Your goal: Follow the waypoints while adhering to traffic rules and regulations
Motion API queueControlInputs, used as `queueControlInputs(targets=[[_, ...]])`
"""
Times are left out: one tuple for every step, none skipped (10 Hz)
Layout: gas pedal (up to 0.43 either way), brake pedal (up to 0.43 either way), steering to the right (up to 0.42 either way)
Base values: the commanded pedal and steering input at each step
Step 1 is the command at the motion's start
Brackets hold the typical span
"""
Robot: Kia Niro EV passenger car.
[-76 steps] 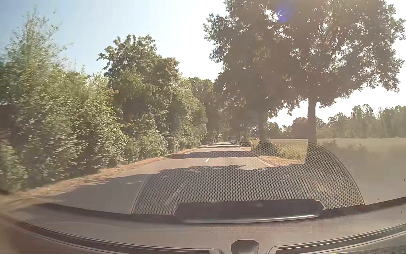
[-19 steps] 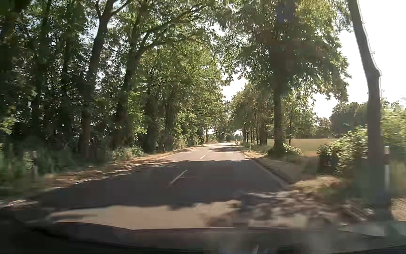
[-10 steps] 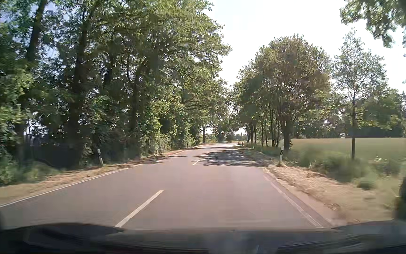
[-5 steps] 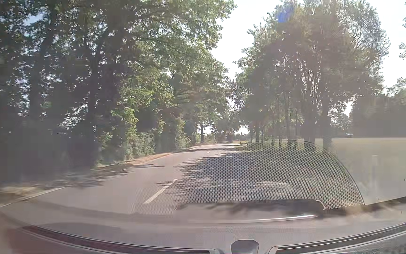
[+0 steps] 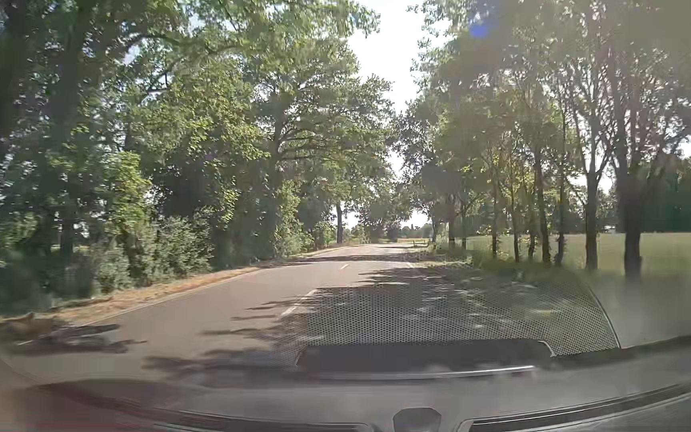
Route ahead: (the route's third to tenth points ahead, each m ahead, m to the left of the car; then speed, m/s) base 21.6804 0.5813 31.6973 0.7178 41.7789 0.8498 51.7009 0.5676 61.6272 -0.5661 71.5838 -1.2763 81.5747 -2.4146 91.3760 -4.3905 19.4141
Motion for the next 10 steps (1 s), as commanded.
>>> queueControlInputs(targets=[[0.209, 0.006, 0.004], [0.209, 0.006, 0.004], [0.209, 0.006, 0.004], [0.22, 0.006, 0.004], [0.22, 0.006, 0.004], [0.22, 0.006, 0.004], [0.22, 0.006, 0.004], [0.22, 0.006, 0.004], [0.22, 0.006, 0.004], [0.22, 0.006, 0.004]])
